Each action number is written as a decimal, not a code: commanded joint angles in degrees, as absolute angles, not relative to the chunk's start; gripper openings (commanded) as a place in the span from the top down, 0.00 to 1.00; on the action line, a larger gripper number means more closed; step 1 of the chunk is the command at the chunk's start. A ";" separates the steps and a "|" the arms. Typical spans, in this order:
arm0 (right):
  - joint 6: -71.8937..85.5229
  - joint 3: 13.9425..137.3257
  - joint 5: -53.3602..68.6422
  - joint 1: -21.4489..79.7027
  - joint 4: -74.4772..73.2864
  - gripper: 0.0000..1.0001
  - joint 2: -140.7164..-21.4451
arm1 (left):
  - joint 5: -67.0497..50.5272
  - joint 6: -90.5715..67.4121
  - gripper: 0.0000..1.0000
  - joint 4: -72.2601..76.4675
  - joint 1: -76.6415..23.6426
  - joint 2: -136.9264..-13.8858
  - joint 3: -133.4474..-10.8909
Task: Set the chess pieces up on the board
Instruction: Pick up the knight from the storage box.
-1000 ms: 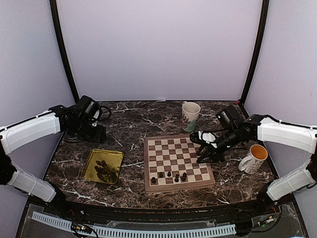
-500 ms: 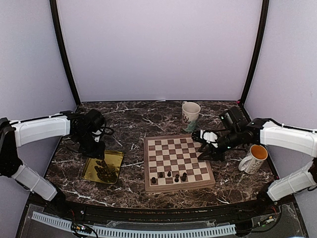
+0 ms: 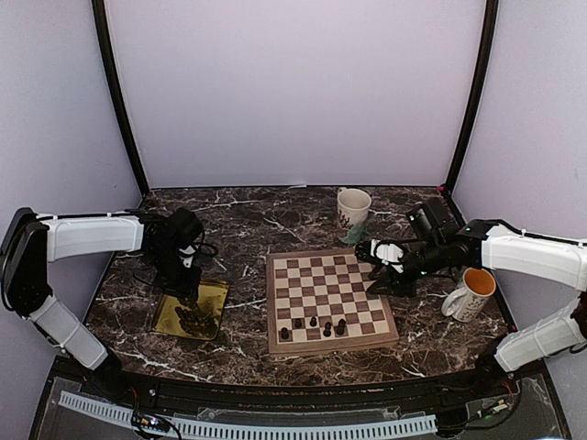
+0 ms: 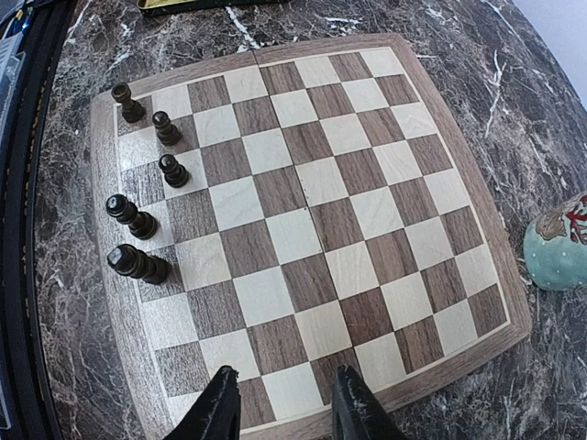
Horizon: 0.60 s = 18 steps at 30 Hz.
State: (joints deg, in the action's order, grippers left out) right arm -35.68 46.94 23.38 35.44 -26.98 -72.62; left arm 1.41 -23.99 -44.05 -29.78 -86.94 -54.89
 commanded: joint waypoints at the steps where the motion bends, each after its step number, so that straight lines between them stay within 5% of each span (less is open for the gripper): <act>1: -35.37 46.19 22.44 34.97 -25.67 0.65 -71.01 | 0.96 -23.93 0.70 -43.18 -29.73 -88.69 -54.34; 11: -35.54 46.06 22.03 34.94 -25.51 0.65 -71.28 | 2.63 -22.80 0.92 -44.39 -30.95 -90.79 -57.29; 18: -35.51 45.98 21.98 34.96 -25.50 0.65 -71.45 | -0.59 -20.07 0.99 -47.78 -33.17 -88.92 -63.73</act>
State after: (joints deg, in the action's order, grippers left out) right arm -35.68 46.46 22.20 35.29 -26.92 -72.07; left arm 1.50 -22.57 -44.82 -31.53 -90.94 -59.16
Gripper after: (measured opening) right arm 0.353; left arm 0.135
